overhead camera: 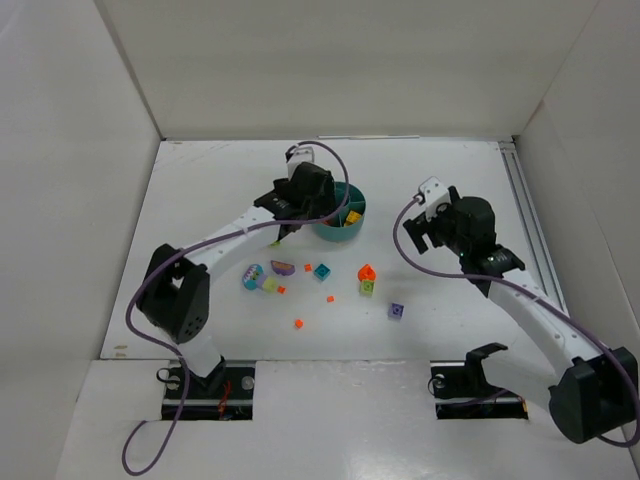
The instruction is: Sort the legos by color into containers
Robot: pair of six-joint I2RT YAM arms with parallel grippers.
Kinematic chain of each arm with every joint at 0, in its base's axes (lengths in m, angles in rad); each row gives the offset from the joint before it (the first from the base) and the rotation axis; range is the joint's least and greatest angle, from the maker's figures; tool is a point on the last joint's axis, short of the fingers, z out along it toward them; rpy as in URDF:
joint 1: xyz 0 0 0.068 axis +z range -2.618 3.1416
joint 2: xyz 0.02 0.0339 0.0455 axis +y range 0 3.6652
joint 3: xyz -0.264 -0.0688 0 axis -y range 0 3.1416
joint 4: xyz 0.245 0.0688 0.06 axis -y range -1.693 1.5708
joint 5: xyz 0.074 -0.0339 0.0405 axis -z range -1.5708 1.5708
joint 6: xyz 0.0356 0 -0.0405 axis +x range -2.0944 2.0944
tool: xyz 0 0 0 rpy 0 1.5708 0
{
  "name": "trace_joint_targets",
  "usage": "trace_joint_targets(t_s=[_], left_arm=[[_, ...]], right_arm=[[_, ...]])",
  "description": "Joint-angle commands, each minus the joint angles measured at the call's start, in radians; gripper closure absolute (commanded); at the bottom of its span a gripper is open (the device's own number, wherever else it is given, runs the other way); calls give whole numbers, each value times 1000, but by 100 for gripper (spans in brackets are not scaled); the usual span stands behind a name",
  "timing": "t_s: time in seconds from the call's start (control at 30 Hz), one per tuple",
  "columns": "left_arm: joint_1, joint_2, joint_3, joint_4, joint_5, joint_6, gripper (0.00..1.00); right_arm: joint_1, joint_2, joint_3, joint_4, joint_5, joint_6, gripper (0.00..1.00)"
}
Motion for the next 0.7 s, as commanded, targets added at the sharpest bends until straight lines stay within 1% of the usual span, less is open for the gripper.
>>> trace_joint_targets(t_s=[0.0, 0.03, 0.07, 0.13, 0.23, 0.27, 0.3, 0.33, 0.4, 0.43, 0.53, 0.67], left_arm=[[17, -167, -77, 24, -5, -15, 16], [17, -193, -100, 24, -14, -35, 0], [17, -242, -125, 24, -15, -46, 0], [26, -285, -195, 3, -15, -75, 0], [26, -359, -288, -32, -5, -130, 0], [26, -377, -312, -32, -5, -141, 0], [26, -417, -335, -41, -5, -150, 0], [26, -439, -385, -42, 5, -161, 0], [26, -478, -432, -42, 5, -178, 0], [26, -518, -473, -42, 5, -187, 0], [26, -574, -513, -31, 28, -187, 0], [26, -586, -522, -35, 28, -178, 0]], right_arm=[[79, -31, -6, 41, -52, -77, 7], [108, -31, -6, 41, -52, -86, 7], [173, -31, -6, 41, -52, -86, 7], [241, 0, -6, 32, 5, -86, 7], [338, 81, 4, 31, 80, 2, 8], [352, 101, 4, 31, 137, 33, 8], [363, 121, 4, 22, 160, 68, 10], [363, 158, 13, 22, 180, 140, 10], [372, 190, 13, 22, 217, 197, 10], [386, 225, 13, 44, 217, 211, 10], [415, 284, 27, 67, 229, 224, 10], [439, 374, 66, 88, 229, 224, 10]])
